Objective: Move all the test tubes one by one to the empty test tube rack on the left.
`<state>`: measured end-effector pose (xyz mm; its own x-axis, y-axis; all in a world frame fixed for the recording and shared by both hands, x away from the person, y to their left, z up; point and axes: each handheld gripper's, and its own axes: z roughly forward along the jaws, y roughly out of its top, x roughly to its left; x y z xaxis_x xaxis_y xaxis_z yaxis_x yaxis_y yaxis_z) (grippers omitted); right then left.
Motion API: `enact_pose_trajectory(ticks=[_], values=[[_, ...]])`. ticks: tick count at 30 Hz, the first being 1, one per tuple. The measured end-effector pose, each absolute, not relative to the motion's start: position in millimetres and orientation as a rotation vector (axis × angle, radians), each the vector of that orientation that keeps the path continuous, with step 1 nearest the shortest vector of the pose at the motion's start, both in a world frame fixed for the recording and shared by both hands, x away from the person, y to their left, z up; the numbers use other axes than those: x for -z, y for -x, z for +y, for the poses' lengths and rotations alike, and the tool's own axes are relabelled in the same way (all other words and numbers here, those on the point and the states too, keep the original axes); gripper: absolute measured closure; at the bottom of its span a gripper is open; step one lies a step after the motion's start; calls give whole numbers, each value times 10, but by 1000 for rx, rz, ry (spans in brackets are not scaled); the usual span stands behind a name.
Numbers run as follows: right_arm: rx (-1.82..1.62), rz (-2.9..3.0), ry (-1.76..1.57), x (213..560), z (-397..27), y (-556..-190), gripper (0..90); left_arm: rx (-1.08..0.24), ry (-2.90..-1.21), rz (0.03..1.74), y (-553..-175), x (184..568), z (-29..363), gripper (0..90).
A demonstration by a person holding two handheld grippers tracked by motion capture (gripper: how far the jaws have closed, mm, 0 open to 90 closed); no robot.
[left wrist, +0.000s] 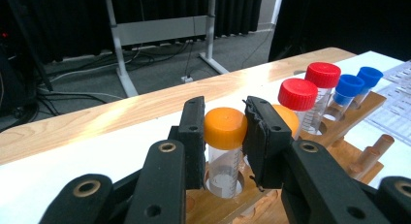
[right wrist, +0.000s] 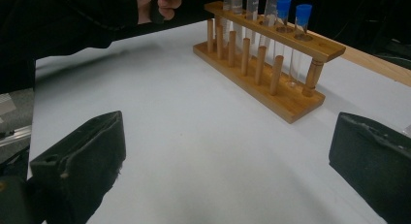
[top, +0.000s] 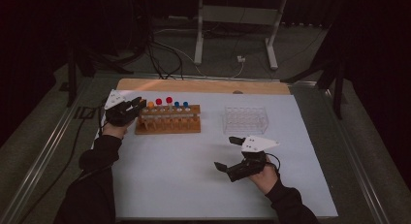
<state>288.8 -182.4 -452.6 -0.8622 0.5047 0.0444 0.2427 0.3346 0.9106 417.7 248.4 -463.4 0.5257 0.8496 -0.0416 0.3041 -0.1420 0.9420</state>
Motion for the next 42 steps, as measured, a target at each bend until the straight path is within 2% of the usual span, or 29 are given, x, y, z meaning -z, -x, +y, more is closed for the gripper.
enact_pose_trajectory(ticks=[14, 18, 26, 31, 33, 35, 42], values=[[-1535, 2356, -677, 4526, -1827, -2892, 0, -640, -1689, 987, -4172, 4639, 2467, 704], [-1535, 2355, -680, 4525, -1829, -2892, 0, -647, -1663, 1012, -4156, 4566, 2483, 519], [-1537, 2351, -683, 4520, -1838, -2897, 0, -657, -1630, 1042, -4014, 4296, 2583, 275], [-1535, 2351, -686, 4520, -1836, -2896, 0, -572, -1646, 998, -3871, 4226, 2616, 99], [-1536, 2350, -686, 4517, -1838, -2895, 0, -534, -1656, 983, -3789, 4222, 2623, 88], [-1536, 2348, -686, 4513, -1839, -2893, 0, -500, -1680, 973, -3719, 4234, 2616, 26], [-1542, 2345, -687, 4507, -1840, -2889, 0, -431, -1723, 929, -3437, 4321, 2576, 12]])
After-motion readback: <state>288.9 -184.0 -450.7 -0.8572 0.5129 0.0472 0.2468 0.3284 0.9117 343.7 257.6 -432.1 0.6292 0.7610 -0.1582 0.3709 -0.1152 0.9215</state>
